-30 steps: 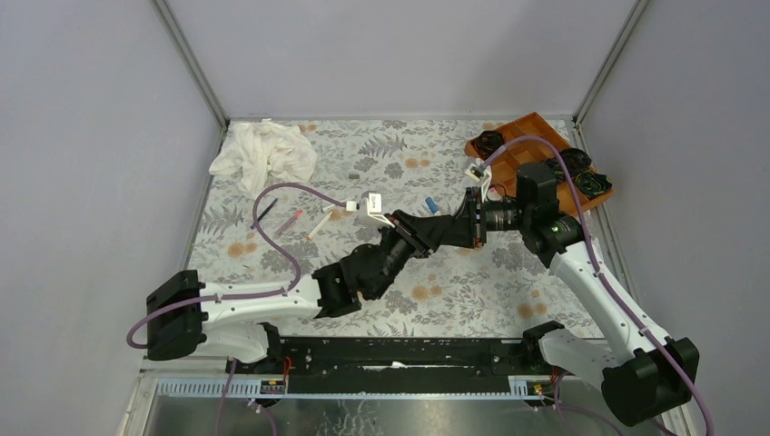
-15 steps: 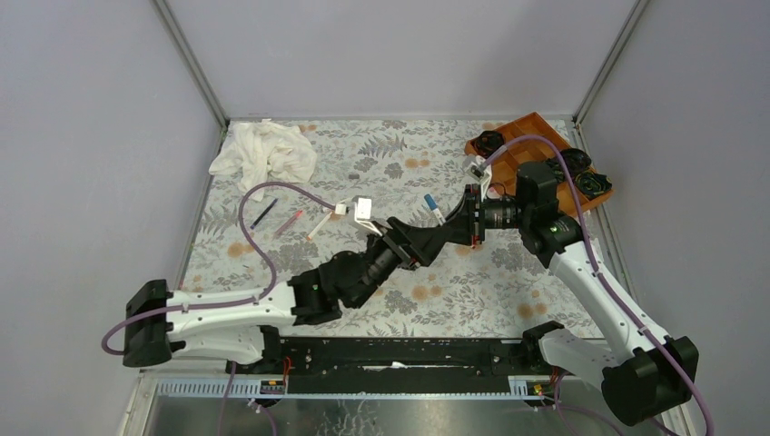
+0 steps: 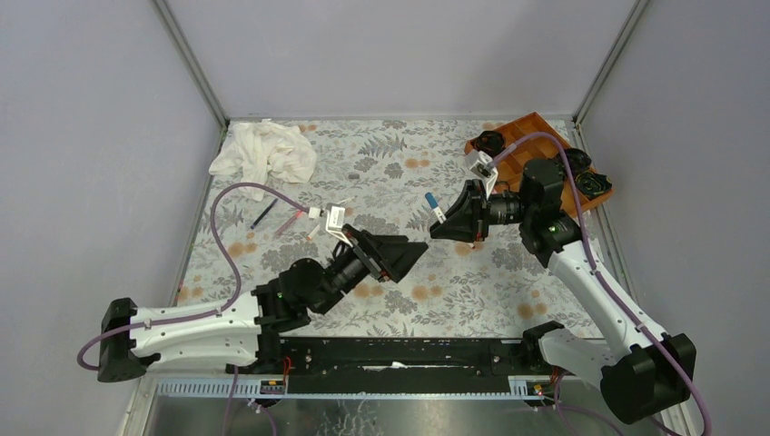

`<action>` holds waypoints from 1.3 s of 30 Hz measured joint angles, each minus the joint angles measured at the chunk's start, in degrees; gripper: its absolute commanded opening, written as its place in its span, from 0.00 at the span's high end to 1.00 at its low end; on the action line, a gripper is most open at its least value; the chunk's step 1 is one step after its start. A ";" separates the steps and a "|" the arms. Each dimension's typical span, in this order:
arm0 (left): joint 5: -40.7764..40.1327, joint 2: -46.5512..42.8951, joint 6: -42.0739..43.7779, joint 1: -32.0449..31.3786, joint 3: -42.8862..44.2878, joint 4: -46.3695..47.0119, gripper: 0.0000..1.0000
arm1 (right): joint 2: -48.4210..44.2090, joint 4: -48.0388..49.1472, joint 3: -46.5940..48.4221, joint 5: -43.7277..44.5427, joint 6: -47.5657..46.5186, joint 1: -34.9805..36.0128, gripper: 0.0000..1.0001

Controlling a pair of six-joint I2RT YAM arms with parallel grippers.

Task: Insert the pens into the pen caps
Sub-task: Press the pen cap onto the pen, then place the pen at the corner of the board.

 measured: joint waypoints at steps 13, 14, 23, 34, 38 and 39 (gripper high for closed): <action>12.98 5.33 3.48 9.99 0.66 10.95 0.15 | 0.28 -1.88 -0.81 -5.79 -3.87 0.00 1.00; 13.31 6.23 3.67 10.05 1.14 11.15 0.18 | 0.28 -2.43 -0.81 -5.84 -4.52 0.00 1.00; 13.44 13.11 5.35 10.45 7.93 12.57 0.44 | 0.28 -4.81 -0.81 -5.64 -6.51 0.00 1.00; 11.23 15.15 7.91 10.99 10.19 10.75 1.00 | 0.50 -5.25 -0.85 -4.81 -6.25 -0.04 1.00; 11.19 15.80 7.78 11.21 10.88 9.97 1.00 | 0.52 -5.16 -0.85 -3.91 -4.96 -0.07 1.00; 11.23 16.17 7.61 11.28 11.04 10.01 1.00 | 0.57 -5.14 -0.85 -3.76 -4.42 -0.15 1.00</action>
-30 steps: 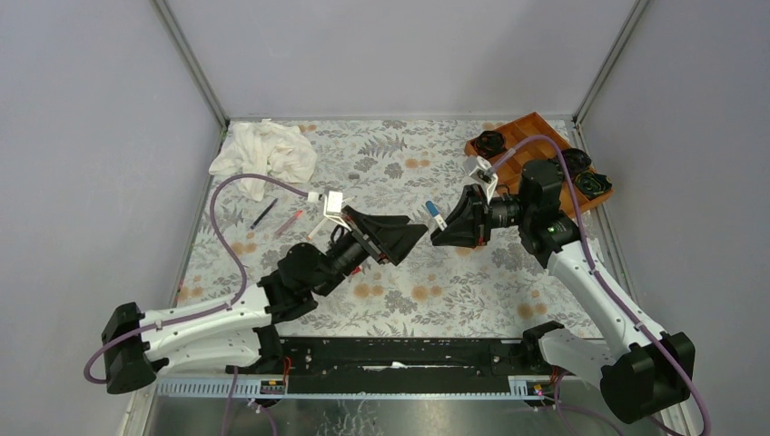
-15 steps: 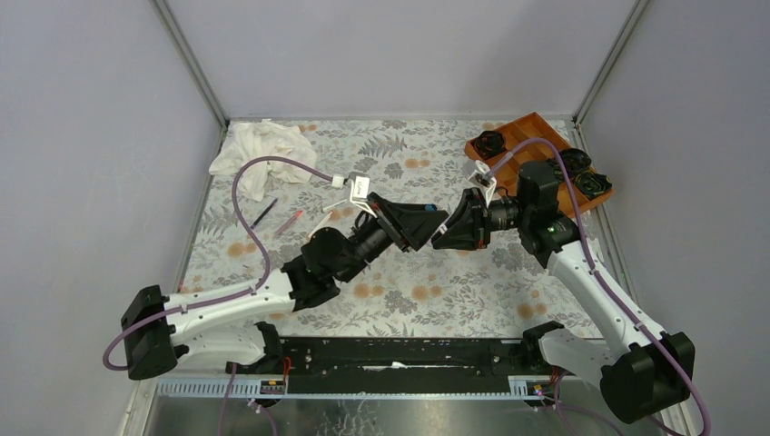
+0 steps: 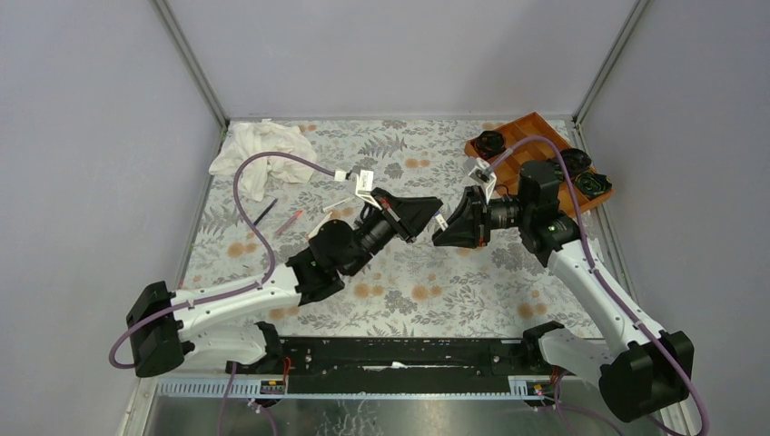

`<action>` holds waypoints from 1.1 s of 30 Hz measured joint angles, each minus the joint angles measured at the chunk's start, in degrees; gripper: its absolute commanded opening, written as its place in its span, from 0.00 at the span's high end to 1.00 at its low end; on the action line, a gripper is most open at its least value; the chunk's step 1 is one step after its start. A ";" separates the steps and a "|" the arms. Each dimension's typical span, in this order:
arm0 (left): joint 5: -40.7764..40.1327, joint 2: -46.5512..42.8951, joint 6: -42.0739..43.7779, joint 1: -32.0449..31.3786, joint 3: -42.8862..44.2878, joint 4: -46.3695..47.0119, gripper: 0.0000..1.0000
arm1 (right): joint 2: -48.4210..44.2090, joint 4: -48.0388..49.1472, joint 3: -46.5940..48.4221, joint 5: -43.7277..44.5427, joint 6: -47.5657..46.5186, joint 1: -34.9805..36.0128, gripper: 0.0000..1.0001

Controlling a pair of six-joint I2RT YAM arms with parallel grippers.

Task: Insert the pens into the pen caps
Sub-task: Place the pen at the corner of the board.

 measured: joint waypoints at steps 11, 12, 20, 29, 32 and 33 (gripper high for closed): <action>-1.79 -1.92 -4.92 0.26 -4.61 1.62 0.68 | 1.09 0.37 -1.79 -0.61 2.10 -0.39 1.00; -1.97 -2.36 -5.25 0.31 -4.68 0.59 0.61 | 1.09 0.09 -1.86 -0.48 1.29 -0.31 1.00; -3.76 -5.31 -6.86 2.10 -4.66 -2.01 0.05 | 1.07 -1.95 -2.75 2.64 -4.79 -1.36 1.00; -6.56 -17.46 -3.19 2.45 -8.09 -12.76 0.01 | 4.59 -10.01 -1.27 24.81 -10.32 -2.43 1.00; -7.65 -22.75 -2.29 3.06 -10.75 -17.70 0.01 | 11.87 -11.96 2.05 39.87 -11.61 -2.84 0.99; -7.98 -23.85 -2.16 3.21 -11.47 -18.93 0.01 | 13.86 -12.26 2.84 42.64 -12.04 -2.93 0.99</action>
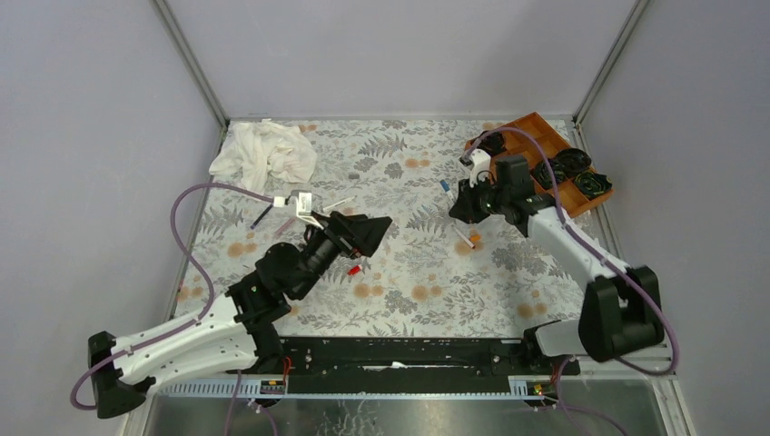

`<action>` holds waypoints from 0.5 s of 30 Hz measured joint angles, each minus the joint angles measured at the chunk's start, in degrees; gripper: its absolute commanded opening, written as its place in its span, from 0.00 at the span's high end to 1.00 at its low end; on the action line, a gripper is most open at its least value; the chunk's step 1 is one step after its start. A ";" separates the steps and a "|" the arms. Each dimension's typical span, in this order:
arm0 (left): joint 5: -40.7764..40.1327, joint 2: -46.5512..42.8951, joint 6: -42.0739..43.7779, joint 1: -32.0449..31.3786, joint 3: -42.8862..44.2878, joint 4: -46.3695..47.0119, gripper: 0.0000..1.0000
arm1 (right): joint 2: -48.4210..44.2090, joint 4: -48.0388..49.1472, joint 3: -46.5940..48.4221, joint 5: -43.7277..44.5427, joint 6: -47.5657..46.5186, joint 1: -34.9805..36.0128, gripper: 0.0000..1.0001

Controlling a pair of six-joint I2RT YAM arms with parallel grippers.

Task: Insert the pens into the pen caps
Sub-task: Place the pen at the corner of the board.

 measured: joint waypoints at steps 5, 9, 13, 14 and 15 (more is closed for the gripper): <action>-1.36 -4.37 0.04 0.31 -5.81 -3.76 0.01 | 13.05 -2.58 5.75 15.02 -3.54 -0.35 0.95; -1.77 -6.45 -0.76 0.31 -10.36 -4.15 0.01 | 22.67 -4.92 12.52 21.16 -5.99 -0.59 0.91; -1.70 -7.63 -2.16 0.35 -13.38 -4.09 0.01 | 31.04 -6.86 19.96 23.02 -7.45 -0.72 0.86; -1.68 -7.87 -2.78 0.35 -14.12 -4.09 0.01 | 32.74 -7.41 21.49 23.12 -7.58 -0.72 0.84; -1.68 -8.04 -2.97 0.35 -14.43 -4.11 0.01 | 34.60 -8.09 23.21 23.26 -7.72 -0.72 0.83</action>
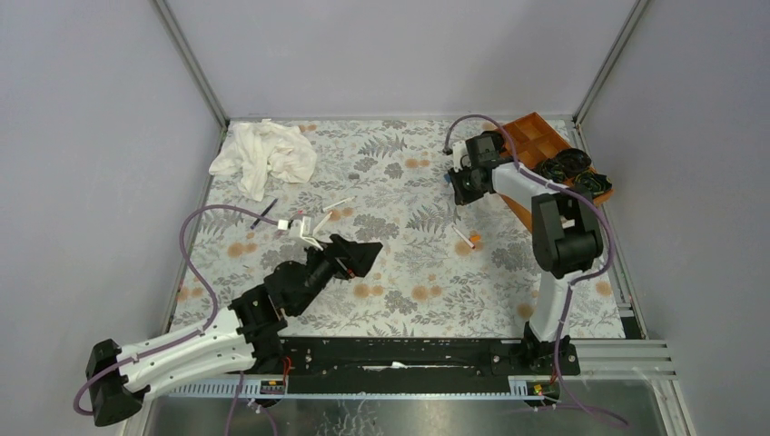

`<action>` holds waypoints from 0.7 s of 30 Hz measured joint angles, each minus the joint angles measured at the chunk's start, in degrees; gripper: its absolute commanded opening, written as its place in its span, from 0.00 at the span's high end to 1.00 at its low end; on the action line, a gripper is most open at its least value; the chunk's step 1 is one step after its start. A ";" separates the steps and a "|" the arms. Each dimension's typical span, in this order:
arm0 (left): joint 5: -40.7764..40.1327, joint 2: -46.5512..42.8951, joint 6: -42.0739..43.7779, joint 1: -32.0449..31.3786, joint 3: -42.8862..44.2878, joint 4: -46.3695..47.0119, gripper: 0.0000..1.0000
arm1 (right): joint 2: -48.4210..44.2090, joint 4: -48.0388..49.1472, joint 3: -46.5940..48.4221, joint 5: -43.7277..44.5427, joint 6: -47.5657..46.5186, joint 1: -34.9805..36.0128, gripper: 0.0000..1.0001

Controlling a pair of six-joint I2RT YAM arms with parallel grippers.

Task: Insert the pens into the pen caps
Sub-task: Place the pen at the corner of the board.

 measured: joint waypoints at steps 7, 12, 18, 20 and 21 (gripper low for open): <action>-0.02 -2.89 -1.75 0.00 -1.66 -0.02 0.01 | 6.34 -2.21 4.24 -0.33 -0.28 0.00 0.69; -0.04 -3.19 -2.19 0.00 -1.75 -0.02 0.01 | 6.34 -2.93 4.26 -1.86 -0.42 0.00 0.45; 0.24 -1.25 -2.14 0.00 -1.64 -0.33 0.01 | 3.21 -3.87 1.99 -4.87 -1.70 -0.11 0.36; 0.55 -0.39 -1.92 0.00 -1.25 -0.98 0.01 | 0.52 -4.59 0.96 -5.46 -2.40 -0.13 0.35; 0.72 -0.02 -1.68 0.00 -0.81 -1.42 0.01 | -1.33 -5.09 0.50 -6.03 -2.84 -0.17 0.34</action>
